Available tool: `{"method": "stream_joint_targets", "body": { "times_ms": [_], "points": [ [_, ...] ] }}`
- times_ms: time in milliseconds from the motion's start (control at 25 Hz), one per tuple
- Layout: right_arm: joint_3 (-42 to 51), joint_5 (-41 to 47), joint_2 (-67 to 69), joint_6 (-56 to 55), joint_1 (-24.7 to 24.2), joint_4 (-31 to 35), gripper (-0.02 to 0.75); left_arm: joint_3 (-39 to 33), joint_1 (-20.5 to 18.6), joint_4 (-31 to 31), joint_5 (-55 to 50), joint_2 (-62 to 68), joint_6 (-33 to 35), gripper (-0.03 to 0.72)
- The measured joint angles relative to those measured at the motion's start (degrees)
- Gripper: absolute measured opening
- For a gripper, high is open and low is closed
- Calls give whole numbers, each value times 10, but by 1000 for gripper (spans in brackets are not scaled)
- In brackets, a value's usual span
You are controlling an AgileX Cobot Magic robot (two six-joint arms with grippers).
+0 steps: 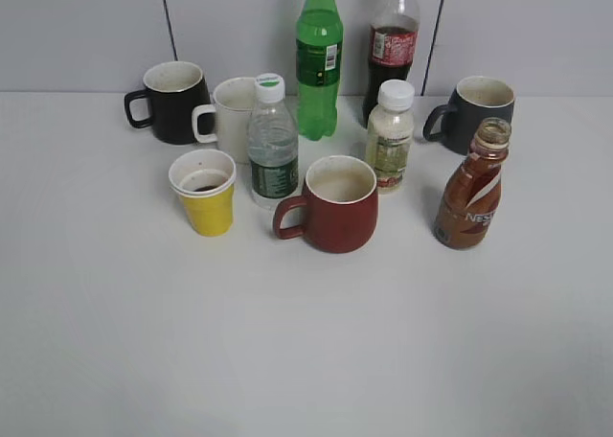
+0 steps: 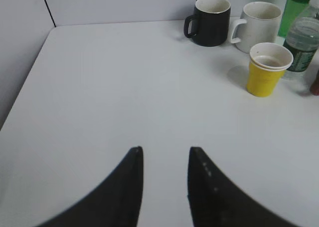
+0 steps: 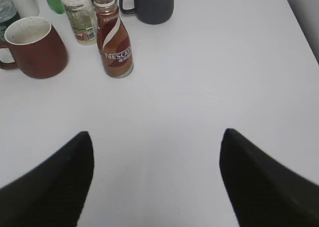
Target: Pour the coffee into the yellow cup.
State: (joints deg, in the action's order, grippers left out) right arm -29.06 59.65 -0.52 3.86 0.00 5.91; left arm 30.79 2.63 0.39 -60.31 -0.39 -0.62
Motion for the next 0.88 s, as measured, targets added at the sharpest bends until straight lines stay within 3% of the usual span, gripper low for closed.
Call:
{"method": "stream_joint_targets", "body": {
  "times_ms": [880],
  "points": [
    [0,0,0,-1,0,0,586,0,0,1,0,0,0,239]
  ]
}}
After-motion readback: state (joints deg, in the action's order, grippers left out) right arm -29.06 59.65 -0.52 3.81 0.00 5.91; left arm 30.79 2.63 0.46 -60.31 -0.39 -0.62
